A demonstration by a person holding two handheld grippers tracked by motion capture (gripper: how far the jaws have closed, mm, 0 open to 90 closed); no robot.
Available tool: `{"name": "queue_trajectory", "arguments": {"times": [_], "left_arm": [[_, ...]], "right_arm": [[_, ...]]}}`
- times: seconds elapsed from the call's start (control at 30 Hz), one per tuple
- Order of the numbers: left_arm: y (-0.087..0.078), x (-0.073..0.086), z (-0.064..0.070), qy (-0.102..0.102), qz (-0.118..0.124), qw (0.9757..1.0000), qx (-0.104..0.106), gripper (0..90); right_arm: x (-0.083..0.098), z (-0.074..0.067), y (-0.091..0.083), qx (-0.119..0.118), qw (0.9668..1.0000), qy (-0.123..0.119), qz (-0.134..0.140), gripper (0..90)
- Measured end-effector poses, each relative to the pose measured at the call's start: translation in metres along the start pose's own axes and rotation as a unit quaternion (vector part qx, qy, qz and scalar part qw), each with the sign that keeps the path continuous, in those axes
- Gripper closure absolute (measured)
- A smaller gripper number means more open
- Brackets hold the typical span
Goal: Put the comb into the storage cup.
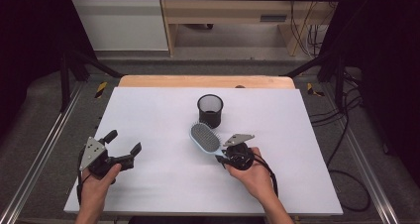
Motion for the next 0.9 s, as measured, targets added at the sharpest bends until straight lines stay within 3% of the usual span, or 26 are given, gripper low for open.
{"name": "queue_trajectory", "arguments": {"times": [0.67,0.87,0.9], "left_arm": [[0.002,-0.001,0.005,0.004,0.0,1.0,0.009,2.5],[0.002,-0.002,0.008,-0.012,0.006,0.9998,0.017,2.7],[0.002,-0.002,0.009,-0.02,0.008,0.9996,0.021,2.7]], "right_arm": [[-0.003,0.001,0.001,-0.001,0.9998,0.003,0.017,69.7],[-0.007,-0.001,-0.007,0.007,0.9991,0.0,0.042,69.7],[-0.008,-0.001,-0.01,0.011,0.9984,-0.003,0.056,69.7]]}}
Point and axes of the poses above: each handheld gripper's, and its own axes: y roughly forward along the jaws, x roughly out of its underside, z roughly to its right, the point moved 3 cm from there along y, roughly forward along the jaws, and after that the axes turned 1 degree about x, right-handed, at the moved point
